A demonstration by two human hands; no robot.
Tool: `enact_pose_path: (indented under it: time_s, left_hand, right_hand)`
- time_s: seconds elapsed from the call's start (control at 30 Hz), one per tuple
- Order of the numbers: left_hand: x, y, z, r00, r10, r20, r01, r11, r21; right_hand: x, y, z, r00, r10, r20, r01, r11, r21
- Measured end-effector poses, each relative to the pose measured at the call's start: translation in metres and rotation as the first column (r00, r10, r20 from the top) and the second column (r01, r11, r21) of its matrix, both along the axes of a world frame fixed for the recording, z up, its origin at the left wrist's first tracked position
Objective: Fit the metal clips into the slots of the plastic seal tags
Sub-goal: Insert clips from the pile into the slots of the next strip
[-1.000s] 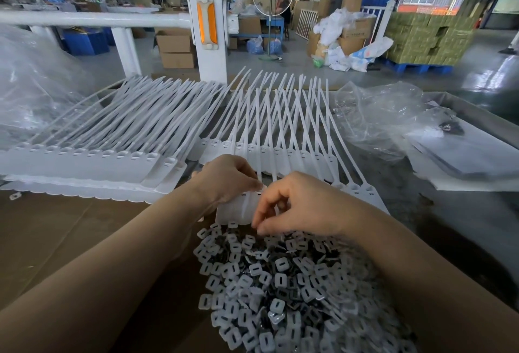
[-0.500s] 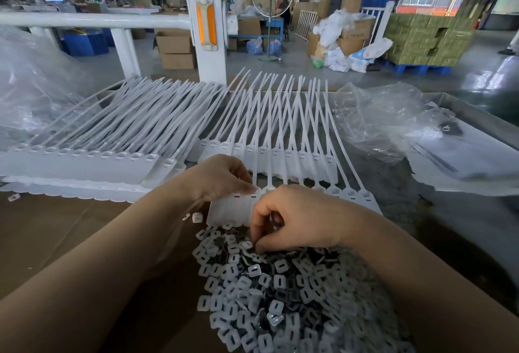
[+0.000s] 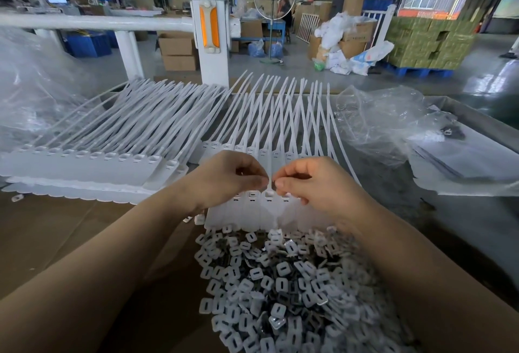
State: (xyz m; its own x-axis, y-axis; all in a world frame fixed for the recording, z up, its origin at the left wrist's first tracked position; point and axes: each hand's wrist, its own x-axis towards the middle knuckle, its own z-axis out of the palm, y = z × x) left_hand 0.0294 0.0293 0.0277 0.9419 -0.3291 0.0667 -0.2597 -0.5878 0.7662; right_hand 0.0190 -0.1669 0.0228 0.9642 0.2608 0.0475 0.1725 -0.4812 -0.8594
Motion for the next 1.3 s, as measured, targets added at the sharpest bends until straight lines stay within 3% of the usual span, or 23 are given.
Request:
enact_pose_path:
  time_s: [0.17, 0.63, 0.8, 1.3]
  left_hand:
    - [-0.002, -0.002, 0.0, 0.996, 0.005, -0.085, -0.017, 0.988, -0.151]
    - [-0.005, -0.006, -0.002, 0.99, 0.039, -0.137, -0.062, 0.985, -0.163]
    - [-0.001, -0.008, -0.008, 0.984, 0.138, -0.113, -0.147, 0.986, -0.077]
    - [-0.001, -0.022, -0.017, 0.965, 0.256, 0.057, -0.262, 0.933, 0.247]
  right_hand:
    - [0.001, 0.0, -0.002, 0.999, -0.032, 0.027, 0.031, 0.999, 0.044]
    - [-0.002, 0.004, -0.003, 0.994, -0.062, 0.091, 0.058, 0.997, 0.047]
    - [0.0, 0.003, -0.007, 0.976, -0.166, 0.141, 0.184, 0.975, -0.125]
    - [0.001, 0.004, -0.009, 0.986, -0.129, 0.103, 0.146, 0.974, -0.173]
